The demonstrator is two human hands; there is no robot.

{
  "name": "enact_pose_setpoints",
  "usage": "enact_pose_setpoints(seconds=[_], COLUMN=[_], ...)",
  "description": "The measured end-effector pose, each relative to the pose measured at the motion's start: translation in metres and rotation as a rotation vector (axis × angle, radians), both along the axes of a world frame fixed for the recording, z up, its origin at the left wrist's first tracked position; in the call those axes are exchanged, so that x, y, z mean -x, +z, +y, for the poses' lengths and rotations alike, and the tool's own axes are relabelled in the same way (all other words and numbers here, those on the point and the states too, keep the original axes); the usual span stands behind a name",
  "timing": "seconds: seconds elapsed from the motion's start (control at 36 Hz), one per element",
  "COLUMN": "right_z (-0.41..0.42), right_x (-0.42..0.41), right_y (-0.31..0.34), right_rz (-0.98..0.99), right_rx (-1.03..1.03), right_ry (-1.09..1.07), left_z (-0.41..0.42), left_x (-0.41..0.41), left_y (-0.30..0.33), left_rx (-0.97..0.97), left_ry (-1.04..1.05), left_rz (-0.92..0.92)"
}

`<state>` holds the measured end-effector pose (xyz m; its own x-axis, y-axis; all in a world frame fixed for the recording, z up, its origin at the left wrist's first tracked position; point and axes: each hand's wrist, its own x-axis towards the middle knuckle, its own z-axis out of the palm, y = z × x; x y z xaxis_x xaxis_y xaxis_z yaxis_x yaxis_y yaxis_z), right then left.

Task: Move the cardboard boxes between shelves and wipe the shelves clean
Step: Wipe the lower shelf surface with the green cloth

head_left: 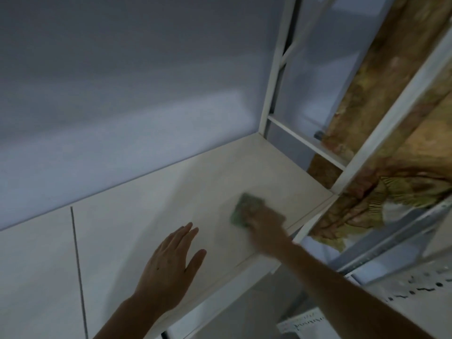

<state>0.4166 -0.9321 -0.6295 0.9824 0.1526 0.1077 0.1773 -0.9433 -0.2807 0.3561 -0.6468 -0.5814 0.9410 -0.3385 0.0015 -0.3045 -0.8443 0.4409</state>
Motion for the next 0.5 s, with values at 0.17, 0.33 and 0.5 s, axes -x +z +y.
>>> enact_pose_setpoints(seconds=[0.17,0.33,0.5], right_z=[0.092,0.023,-0.137], right_x=[0.057,-0.049,-0.164], right_y=[-0.001,0.029,-0.025], right_rz=[0.019,-0.036,0.305], right_rx=[0.061,-0.178,0.007], right_ry=[0.529,0.120,-0.426], left_z=[0.002,0.013,0.037], left_x=[-0.008,-0.010,-0.009], left_y=[0.004,0.004,-0.006], left_rx=[0.008,-0.008,-0.031], left_ry=[0.005,0.036,0.054], left_rz=[-0.007,-0.043,-0.043])
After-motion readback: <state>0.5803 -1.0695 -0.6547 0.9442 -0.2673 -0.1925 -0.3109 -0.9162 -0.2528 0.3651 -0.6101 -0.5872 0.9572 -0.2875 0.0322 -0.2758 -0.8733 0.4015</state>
